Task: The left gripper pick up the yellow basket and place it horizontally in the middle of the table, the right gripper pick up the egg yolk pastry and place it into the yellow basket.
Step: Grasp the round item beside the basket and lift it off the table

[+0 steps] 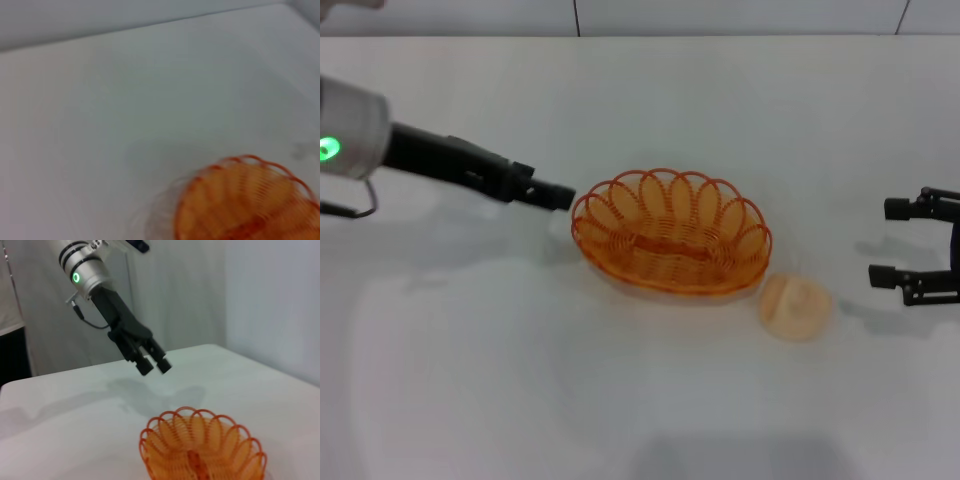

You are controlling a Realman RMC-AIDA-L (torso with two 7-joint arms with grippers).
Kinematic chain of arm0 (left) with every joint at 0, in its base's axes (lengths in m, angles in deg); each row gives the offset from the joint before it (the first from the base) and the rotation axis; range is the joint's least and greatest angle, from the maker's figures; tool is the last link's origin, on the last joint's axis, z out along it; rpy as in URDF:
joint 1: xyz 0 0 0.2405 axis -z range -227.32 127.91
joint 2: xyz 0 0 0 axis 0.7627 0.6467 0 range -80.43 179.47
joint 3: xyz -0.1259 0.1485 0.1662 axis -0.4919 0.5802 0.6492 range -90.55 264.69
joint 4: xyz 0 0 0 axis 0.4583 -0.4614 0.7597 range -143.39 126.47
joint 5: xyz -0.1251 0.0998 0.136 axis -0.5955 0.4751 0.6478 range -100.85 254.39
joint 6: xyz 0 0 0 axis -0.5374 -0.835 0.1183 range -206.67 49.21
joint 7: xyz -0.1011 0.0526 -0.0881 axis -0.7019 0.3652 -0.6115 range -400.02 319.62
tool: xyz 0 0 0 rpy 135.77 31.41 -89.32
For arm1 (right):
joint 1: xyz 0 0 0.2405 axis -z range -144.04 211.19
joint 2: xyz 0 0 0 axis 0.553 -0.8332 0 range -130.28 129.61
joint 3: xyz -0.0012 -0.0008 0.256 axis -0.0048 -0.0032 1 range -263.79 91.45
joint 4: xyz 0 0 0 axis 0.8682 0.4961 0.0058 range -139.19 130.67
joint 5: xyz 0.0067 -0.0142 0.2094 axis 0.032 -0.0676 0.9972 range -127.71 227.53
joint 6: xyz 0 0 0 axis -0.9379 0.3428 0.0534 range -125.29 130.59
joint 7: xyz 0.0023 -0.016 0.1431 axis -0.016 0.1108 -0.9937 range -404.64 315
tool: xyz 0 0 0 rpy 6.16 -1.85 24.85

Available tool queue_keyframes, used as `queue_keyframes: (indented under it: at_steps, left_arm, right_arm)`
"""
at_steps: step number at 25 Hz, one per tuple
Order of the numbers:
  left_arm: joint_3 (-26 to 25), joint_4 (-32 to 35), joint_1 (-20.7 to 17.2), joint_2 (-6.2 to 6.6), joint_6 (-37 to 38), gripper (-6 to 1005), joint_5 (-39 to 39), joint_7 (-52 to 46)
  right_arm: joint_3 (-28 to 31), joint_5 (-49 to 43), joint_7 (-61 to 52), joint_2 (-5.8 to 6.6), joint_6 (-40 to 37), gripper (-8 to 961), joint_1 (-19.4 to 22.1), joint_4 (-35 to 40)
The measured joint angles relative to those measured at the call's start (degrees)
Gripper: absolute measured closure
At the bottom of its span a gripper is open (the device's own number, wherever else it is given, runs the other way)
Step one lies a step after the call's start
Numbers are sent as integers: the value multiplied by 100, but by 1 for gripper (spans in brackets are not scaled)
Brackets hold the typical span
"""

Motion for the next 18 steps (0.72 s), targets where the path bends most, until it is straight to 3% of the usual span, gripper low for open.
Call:
queue_keyframes:
  at_steps: [5,7,10,18]
  left_arm:
    - [-595,-116,-435,-13,676,224,-511,2226]
    - [-584,-124,-522,-18,873,216,-514,2660]
    - [-610,-126,-740,-123,889,203,-477,3621]
    - [-1356,-533,-945,-199,826,188,-584,4966]
  right_arm:
    - [-377,-102,-336,-146,43,97,-28,291]
    - [-445,-118,-401,-180,69,97,-55,328]
    - [-541,-127,-586,-188,149,98,-120,331]
    - [-1413,-416,-1579,-202,698,99,-308,696]
